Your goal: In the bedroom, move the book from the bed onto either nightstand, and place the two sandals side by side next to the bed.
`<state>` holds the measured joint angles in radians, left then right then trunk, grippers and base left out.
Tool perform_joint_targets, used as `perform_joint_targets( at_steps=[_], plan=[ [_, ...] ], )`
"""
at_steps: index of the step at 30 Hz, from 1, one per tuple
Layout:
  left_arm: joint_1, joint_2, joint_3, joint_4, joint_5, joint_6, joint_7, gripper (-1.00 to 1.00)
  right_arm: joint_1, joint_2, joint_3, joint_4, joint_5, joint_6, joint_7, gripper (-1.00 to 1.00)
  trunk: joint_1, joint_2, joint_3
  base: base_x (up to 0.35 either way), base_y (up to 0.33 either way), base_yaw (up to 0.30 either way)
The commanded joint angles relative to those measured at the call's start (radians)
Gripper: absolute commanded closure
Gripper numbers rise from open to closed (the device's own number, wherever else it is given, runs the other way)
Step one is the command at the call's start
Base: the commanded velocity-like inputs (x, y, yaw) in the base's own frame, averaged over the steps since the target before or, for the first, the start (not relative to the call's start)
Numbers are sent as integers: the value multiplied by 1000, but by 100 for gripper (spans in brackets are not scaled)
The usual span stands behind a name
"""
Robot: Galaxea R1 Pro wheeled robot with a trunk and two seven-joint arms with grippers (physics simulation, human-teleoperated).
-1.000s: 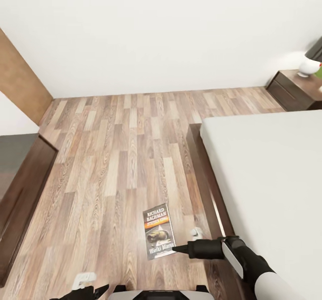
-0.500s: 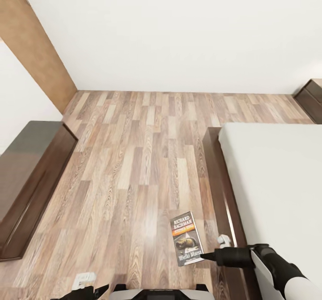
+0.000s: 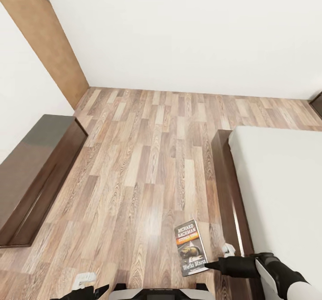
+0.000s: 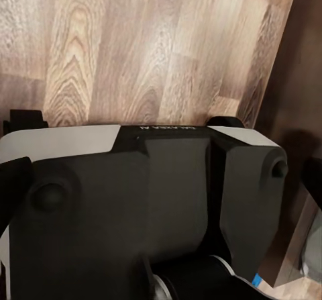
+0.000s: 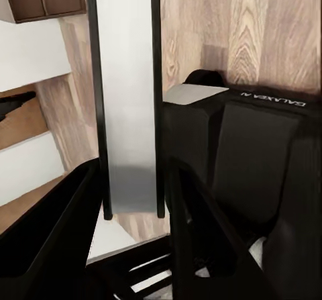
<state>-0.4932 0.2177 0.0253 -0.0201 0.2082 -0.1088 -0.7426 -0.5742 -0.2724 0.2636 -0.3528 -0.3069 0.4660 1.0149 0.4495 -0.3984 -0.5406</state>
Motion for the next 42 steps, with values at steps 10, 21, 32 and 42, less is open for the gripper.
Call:
perform_joint_targets(
  at_steps=[10, 21, 32, 42],
  plan=[
    [-1, 0, 1, 2, -2, -5, -4, -100, -1, -1, 6, 115, -20, -112, -1, 100, 1, -2, 0, 0, 0, 2],
    [-1, -1, 1, 2, -1, -5, -4, -100, 0, 1, 6, 272, -20, -306, 0, 100, 1, -2, 16, 0, 0, 0],
    [-1, -28, 1, 2, 0, -5, -3, -100, 0, 0, 5, 292, -20, -390, -1, 100, 1, -2, 34, 0, 0, 0],
    [0, -36, 1, 2, -1, -5, -4, -100, 0, -1, 5, 339, -21, -427, -2, 100, 1, -2, 50, 0, 0, 0]
  ],
)
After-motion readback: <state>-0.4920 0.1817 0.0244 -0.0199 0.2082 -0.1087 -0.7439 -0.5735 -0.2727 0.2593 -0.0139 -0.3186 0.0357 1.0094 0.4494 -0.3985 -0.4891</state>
